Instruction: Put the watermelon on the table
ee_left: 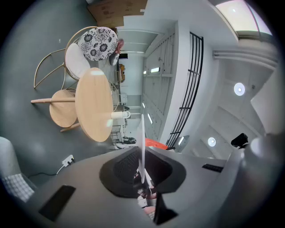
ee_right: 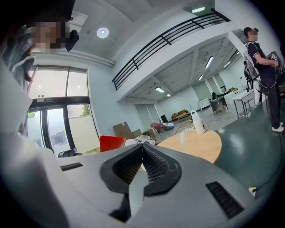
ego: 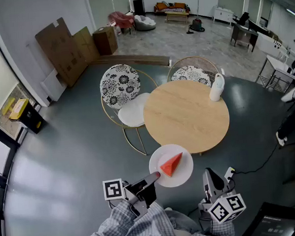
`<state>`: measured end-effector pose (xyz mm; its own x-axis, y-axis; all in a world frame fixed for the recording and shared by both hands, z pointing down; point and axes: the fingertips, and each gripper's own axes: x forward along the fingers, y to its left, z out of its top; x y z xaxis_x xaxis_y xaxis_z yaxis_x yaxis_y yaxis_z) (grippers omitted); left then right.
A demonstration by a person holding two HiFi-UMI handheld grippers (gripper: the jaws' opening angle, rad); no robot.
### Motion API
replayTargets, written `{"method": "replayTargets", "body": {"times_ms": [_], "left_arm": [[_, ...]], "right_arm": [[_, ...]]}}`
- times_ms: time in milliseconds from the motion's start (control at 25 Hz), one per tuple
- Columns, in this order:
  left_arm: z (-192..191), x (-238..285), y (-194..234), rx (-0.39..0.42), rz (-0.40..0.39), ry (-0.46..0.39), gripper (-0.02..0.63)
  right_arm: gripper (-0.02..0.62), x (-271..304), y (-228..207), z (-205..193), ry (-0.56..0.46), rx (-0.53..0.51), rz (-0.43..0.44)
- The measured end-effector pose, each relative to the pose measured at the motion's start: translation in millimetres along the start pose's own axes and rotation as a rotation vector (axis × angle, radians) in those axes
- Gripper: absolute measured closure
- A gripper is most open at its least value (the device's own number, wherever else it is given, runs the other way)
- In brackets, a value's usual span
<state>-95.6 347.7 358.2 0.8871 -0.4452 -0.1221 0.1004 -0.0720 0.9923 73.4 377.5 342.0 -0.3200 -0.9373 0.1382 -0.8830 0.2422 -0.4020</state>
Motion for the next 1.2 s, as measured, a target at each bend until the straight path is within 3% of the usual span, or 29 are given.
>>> {"method": "replayTargets", "body": {"times_ms": [640, 1200], "left_arm": [[0, 0, 4, 0.009, 0.015, -0.001, 0.574], [-7, 2, 4, 0.022, 0.021, -0.002, 0.574]], "right_arm": [[0.586, 2, -6, -3, 0.008, 0.052, -0.037], [0.583, 9, 12, -11, 0.066, 0.304, 0.073]]}}
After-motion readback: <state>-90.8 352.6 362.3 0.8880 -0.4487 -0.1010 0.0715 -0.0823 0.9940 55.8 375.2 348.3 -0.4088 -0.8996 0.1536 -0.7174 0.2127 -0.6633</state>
